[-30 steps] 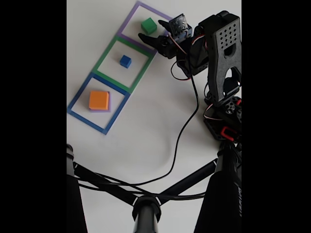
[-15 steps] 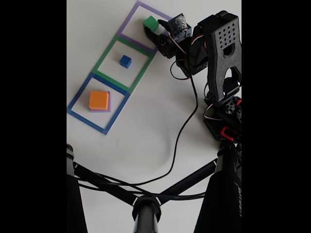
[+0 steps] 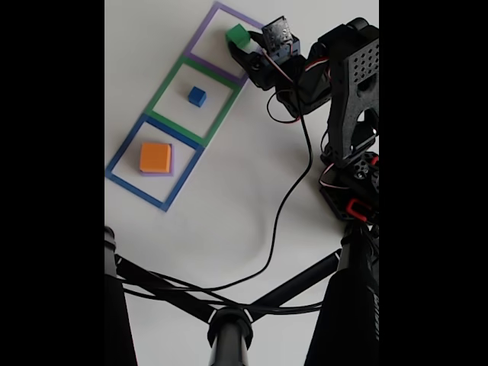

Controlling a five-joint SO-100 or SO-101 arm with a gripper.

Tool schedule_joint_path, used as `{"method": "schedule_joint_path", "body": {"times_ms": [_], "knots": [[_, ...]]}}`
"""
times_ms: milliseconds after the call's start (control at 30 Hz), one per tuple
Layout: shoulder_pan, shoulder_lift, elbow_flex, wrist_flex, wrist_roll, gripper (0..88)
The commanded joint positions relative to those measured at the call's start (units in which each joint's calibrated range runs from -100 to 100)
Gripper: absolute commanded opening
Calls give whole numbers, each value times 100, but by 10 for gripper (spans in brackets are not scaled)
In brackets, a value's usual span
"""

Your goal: Tower of hanoi

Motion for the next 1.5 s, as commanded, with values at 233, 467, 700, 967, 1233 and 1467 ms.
{"method": "schedule_joint_path", "body": {"times_ms": [233, 467, 700, 967, 1233, 1467], "knots": [[-231, -5316, -1288, 7357, 0, 57], [-662, -5841, -4579, 11745, 0, 53], [-1266, -5502, -7606, 14579, 0, 51], [-2071, -5518, -8624, 15575, -203, 50], [-2867, -5534, -8697, 15608, -152, 50], [-3644, -5494, -8588, 15494, -51, 50]]}}
